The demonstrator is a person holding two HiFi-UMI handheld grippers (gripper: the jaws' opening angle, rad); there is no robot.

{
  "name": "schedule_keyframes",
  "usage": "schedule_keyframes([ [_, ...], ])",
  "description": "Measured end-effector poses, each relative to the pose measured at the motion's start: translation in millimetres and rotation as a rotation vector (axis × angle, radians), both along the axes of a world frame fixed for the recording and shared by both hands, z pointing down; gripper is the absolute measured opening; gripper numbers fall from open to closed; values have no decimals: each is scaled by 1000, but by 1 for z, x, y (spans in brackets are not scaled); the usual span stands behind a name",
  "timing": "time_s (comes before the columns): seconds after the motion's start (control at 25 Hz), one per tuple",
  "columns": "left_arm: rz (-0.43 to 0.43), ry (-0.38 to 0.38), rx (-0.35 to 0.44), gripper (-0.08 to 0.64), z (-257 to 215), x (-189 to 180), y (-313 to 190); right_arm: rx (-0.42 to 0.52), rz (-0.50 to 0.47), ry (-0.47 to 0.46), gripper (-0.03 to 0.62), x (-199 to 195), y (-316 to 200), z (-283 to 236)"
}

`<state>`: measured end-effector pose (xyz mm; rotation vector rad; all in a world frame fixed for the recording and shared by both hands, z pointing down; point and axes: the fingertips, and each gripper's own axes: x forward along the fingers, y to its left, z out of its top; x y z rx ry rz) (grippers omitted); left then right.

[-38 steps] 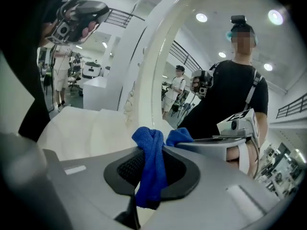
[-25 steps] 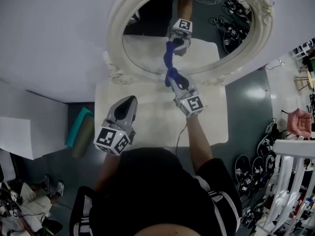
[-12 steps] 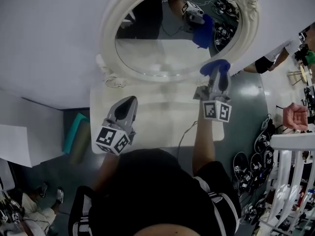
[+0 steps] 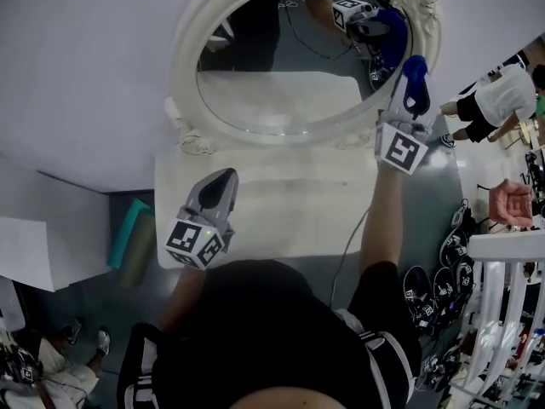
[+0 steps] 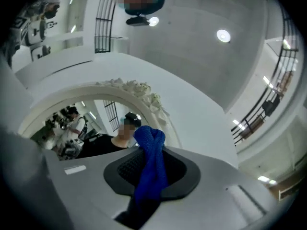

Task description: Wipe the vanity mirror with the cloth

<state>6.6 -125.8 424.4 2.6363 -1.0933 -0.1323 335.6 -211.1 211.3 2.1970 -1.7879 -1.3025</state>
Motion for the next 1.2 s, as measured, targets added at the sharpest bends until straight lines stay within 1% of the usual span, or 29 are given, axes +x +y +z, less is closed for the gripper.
schedule_keyframes([
  [0.12, -2, -7, 0, 11, -1, 0, 0, -61, 77, 132, 61, -7, -21, 5],
  [0.24, -2, -15, -3, 11, 1, 0, -3, -162, 135, 214, 61, -17, -35, 21],
  [0.32, 0, -17, -9, 11, 2, 1, -5, -186, 127, 226, 63, -22, -41, 28],
  [0.4, 5, -18, -16, 11, 4, 4, -5, -187, 96, 231, 63, -25, -41, 29],
  [0.52, 16, -24, -25, 11, 7, 8, -8, -228, 56, 256, 63, -27, -40, 40],
  [0.68, 28, -26, -31, 11, 8, 14, -10, -279, -4, 231, 61, -26, -39, 71],
  [0.96, 51, -51, -48, 11, 16, 25, -13, -323, -98, 124, 60, -19, -40, 157],
  [1.12, 54, -63, -66, 11, 18, 27, -12, -318, -181, 71, 58, -29, -36, 195],
  [1.2, 52, -69, -73, 11, 19, 27, -11, -415, -186, 83, 58, -31, -37, 225],
])
